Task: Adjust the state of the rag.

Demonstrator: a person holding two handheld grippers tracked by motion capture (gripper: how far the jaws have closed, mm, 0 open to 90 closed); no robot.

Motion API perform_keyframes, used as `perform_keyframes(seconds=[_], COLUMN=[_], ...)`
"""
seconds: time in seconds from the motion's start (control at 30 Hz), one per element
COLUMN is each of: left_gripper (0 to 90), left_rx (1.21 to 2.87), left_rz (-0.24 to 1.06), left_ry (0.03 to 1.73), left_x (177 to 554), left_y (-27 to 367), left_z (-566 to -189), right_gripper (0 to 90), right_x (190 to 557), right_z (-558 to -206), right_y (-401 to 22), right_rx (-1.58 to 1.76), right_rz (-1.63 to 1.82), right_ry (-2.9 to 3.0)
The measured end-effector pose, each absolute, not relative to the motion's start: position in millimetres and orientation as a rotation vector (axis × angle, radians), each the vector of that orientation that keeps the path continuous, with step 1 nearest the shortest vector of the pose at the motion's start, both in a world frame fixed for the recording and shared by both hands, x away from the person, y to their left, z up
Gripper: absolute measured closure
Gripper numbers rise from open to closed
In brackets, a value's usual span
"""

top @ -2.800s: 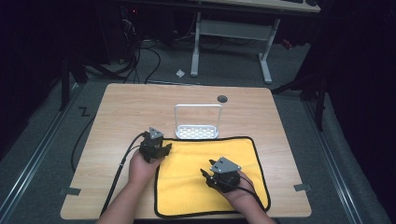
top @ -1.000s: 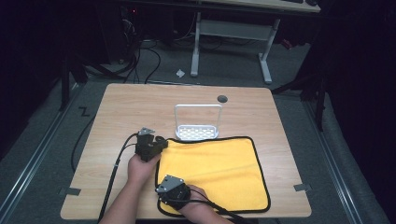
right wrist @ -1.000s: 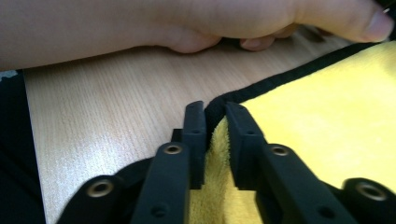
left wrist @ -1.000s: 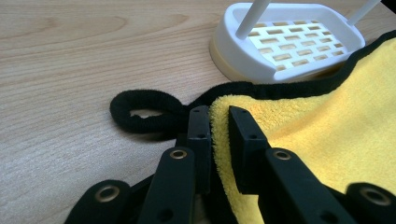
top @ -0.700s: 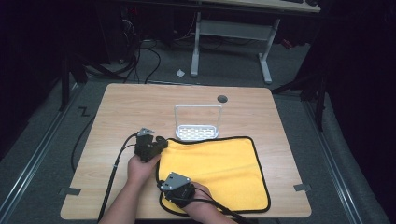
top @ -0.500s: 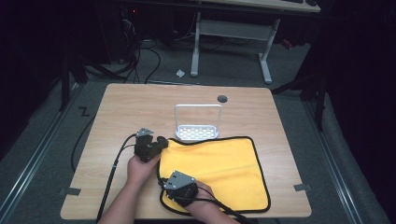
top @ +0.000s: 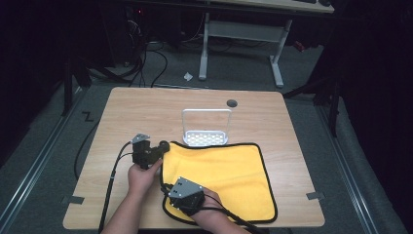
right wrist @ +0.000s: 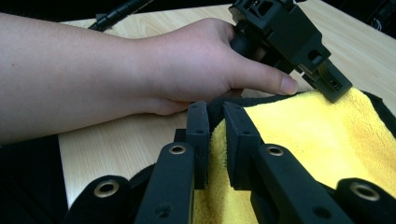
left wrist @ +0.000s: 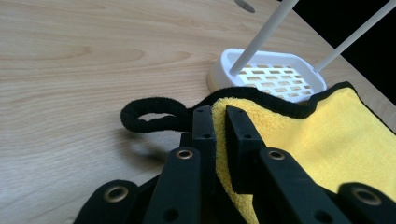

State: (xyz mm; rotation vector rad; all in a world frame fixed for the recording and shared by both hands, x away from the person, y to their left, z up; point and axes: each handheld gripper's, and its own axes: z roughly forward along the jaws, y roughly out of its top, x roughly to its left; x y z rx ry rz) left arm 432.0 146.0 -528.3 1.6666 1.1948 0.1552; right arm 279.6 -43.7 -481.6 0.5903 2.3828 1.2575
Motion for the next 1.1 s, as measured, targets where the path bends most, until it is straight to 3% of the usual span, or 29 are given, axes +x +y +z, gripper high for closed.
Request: perform_keyframes(seconds=[0.67,0.83,1.1], left_gripper=[83.0,83.0,82.7], left_rx=[1.592,1.603,1.639], left_rz=[0.245,0.283,0.325], left_ry=[1.344,1.331,1.296], left_x=[406.8,405.1,406.4], left_y=[240.1,227.3,175.9], left_z=[-508.1,-496.5,-483.4], right_gripper=[81.8,81.8,81.7], right_x=[277.0,274.4,269.1], right_z=[-474.9,-468.1,-458.7], right_y=[35.2,30.5,-16.3], right_rx=[0.443,0.433,0.505], right_rz=[1.351,1.372,1.377], right_ry=[2.434,2.407,2.325])
